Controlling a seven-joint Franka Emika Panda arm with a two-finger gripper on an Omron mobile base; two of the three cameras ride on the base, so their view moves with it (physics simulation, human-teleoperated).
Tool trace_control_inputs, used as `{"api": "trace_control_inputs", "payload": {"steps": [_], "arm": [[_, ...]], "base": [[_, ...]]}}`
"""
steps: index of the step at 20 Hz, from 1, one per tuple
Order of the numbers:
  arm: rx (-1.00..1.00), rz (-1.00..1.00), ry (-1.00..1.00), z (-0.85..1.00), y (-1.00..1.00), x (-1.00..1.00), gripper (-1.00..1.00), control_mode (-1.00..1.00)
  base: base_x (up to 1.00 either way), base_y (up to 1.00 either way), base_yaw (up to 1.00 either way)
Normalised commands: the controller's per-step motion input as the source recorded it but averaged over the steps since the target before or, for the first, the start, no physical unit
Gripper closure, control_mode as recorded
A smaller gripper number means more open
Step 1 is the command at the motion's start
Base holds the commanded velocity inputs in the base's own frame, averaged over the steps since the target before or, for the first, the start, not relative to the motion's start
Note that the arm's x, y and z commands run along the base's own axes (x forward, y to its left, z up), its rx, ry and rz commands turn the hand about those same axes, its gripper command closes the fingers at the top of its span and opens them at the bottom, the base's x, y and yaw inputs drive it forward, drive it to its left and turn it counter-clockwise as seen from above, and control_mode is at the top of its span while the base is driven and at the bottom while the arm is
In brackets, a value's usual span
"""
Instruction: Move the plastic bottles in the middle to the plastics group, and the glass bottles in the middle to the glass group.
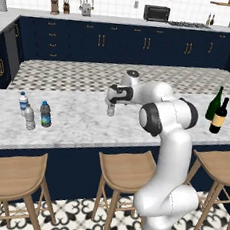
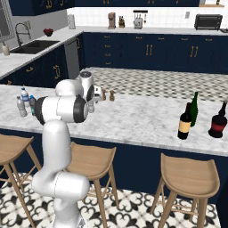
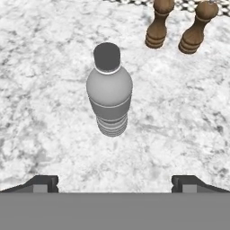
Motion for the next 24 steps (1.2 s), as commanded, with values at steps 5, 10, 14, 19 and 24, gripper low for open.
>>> {"api": "trace_control_inputs", "payload": {"steps": [5,10,14,19,24], "arm": [[0.0,0.0,-0.02,-0.1,0.24,0.04,-1.0,-1.0],[0.0,0.0,-0.03,-0.03,0.08,0.19,-1.0,-1.0],[0.0,0.0,0.0,0.0,0.0,0.32,-1.0,-1.0],[0.0,0.0,0.0,0.0,0.0,0.34,-1.0,-1.0],[0.0,0.0,0.0,-0.01,0.0,0.21,-1.0,-1.0]], "base": [[0.0,0.0,0.0],[0.0,0.0,0.0],[0.0,0.0,0.0],[0.0,0.0,0.0],[0.0,0.0,0.0]]}}
